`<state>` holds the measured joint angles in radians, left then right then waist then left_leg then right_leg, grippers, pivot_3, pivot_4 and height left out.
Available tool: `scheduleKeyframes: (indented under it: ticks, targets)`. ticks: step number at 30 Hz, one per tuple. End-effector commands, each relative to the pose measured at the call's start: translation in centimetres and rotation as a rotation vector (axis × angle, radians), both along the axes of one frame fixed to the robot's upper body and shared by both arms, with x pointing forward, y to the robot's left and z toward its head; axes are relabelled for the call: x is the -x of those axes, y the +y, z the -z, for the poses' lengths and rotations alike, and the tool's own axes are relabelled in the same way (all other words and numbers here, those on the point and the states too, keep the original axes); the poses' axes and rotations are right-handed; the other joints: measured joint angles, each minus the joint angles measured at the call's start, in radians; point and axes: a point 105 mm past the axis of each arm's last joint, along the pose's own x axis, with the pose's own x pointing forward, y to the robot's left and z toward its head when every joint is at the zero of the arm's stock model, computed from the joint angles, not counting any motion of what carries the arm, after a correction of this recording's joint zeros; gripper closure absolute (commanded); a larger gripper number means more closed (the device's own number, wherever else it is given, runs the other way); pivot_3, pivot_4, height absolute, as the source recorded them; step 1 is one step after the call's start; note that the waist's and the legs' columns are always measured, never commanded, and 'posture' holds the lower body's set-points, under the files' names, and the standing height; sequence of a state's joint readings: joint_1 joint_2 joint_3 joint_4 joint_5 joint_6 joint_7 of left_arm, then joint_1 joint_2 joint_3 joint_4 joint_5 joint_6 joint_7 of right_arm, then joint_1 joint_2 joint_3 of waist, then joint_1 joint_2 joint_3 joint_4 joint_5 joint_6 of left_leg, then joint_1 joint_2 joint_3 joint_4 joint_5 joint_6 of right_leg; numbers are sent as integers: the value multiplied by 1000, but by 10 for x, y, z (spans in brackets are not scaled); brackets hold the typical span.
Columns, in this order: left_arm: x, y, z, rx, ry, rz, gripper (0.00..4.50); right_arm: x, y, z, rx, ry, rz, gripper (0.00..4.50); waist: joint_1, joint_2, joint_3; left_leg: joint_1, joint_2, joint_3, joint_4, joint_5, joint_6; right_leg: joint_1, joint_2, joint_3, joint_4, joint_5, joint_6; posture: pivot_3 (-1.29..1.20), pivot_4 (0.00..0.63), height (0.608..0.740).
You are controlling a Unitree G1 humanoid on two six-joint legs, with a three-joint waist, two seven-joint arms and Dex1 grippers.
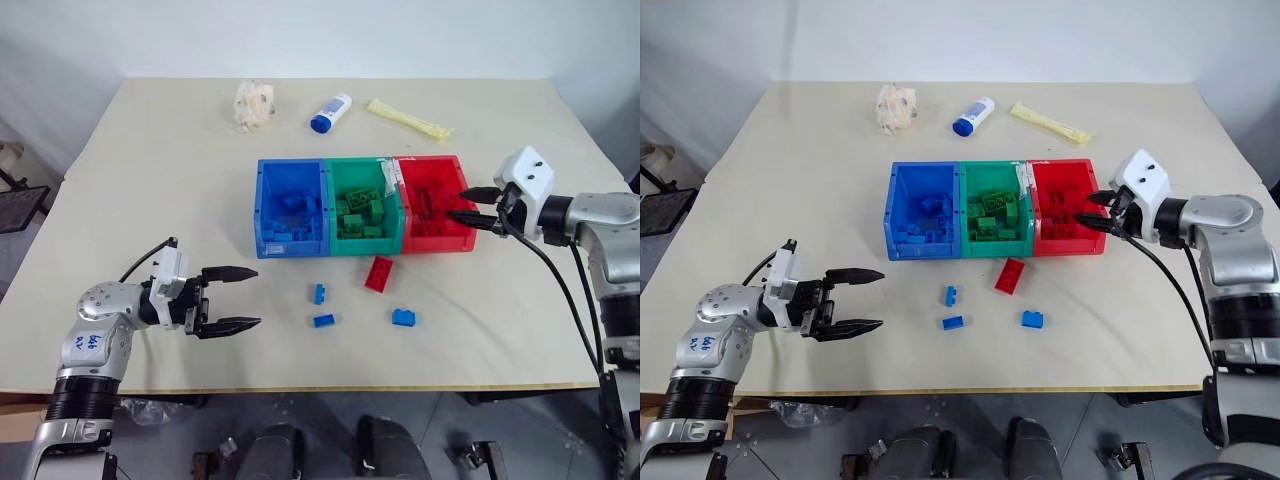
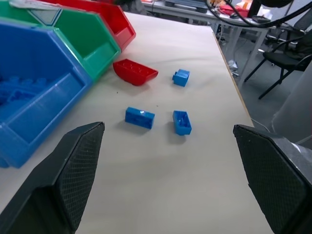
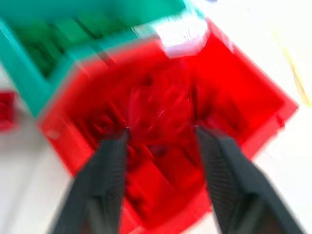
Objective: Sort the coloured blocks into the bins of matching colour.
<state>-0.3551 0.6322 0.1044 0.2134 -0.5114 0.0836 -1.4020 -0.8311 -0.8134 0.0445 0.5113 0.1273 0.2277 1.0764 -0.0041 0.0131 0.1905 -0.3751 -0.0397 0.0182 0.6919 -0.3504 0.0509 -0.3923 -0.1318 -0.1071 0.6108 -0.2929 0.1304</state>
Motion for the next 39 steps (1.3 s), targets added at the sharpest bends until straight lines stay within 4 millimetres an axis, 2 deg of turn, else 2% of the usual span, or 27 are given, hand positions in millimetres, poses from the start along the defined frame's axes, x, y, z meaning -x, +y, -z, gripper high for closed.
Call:
scheduleKeyframes:
  ticks: [1, 3, 4, 7, 15, 17, 19, 23, 27, 29, 34, 39]
  targets:
    - [-2, -1, -5, 3, -40, 19, 0, -5, -3, -16, 25, -59, 2, 791, 0, 0, 0, 0, 0, 0, 0, 0, 0, 0, 0, 0, 0, 0, 0, 0, 150, 740]
    - [-3, -1, -6, 10, -54, 25, 0, -5, -4, -21, 23, -69, 0, 149, 0, 0, 0, 0, 0, 0, 0, 0, 0, 0, 0, 0, 0, 0, 0, 0, 150, 740]
    - [-3, -2, -7, 14, -60, 28, 0, -5, -4, -23, 23, -72, -2, 31, -1, 0, 0, 0, 0, 1, 0, 0, 0, 0, 0, -1, 0, 0, 0, 0, 150, 740]
    - [-4, -1, -7, 22, -70, 27, 0, 1, -3, -25, 19, -66, -30, 31, 1, 0, 0, 0, 0, 0, 0, 0, 0, 0, 0, -1, 0, 0, 0, 0, 150, 740]
    - [-8, -2, -1, 18, -96, 45, 0, 46, -10, -11, 40, 24, -160, 31, 6, 0, 0, -2, -1, -2, 2, 0, 1, 1, 0, -1, 1, 0, 0, 0, 150, 740]
    - [-8, -1, 5, -4, -87, 56, 0, 77, -24, 5, 37, 96, -203, 31, 6, 0, 0, -2, 0, -1, 2, 0, 1, 1, 0, -3, 1, 0, 0, 0, 150, 740]
    - [-8, 1, 8, -16, -82, 58, 0, 105, -37, 14, 28, 146, -224, 31, 27, 0, 0, -2, 0, -3, 2, 0, 1, 1, 0, -4, 1, 0, 0, 0, 150, 740]
    - [-9, 4, 9, -17, -79, 53, 0, 132, -49, 14, -5, 165, -223, 31, 29, 0, 0, -2, -1, 2, 3, 0, 2, 1, 0, -5, 0, 1, 1, 0, 150, 740]
    - [-11, 6, 10, -19, -68, 50, 0, 167, -77, 10, -11, 155, -201, 31, 29, 0, 0, 2, 0, 4, 5, 0, 3, 5, 0, -3, -1, 1, 2, 0, 150, 740]
    - [-12, 6, 11, -19, -64, 50, 0, 171, -81, 8, -4, 149, -195, 31, 29, 0, 0, 4, 0, 3, 5, -1, 3, 7, -1, 0, -2, 1, 2, 0, 150, 740]
    - [-14, 4, 11, -18, -61, 57, 0, 169, -73, 3, -5, 124, -218, 31, 25, 0, 0, 5, 3, 1, 5, -2, 1, 8, -4, 3, -4, 1, 1, 0, 150, 740]
    - [-13, 2, 8, -15, -69, 66, 0, 158, -43, 11, 35, 152, -285, 31, 26, 0, 0, 5, 3, 0, 5, -3, 0, 8, -3, 3, -4, 0, 1, 0, 150, 740]
